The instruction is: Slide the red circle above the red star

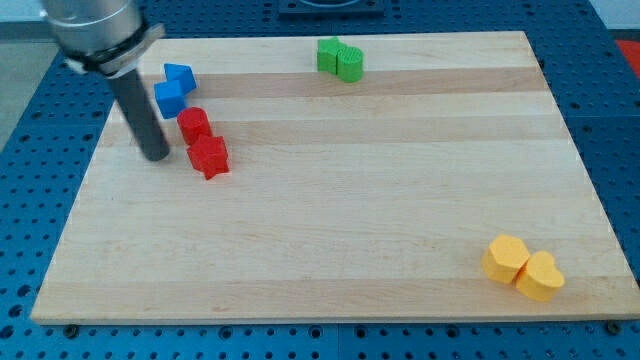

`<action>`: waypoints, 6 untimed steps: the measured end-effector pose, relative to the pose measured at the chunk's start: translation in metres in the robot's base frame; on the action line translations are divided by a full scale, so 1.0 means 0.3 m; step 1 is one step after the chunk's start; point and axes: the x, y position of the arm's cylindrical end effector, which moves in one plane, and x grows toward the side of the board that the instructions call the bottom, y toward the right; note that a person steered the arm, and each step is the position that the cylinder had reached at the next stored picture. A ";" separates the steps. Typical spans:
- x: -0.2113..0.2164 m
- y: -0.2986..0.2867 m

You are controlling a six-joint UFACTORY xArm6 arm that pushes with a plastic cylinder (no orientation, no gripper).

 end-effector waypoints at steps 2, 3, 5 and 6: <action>-0.011 -0.015; -0.011 -0.013; -0.078 0.010; -0.073 0.101</action>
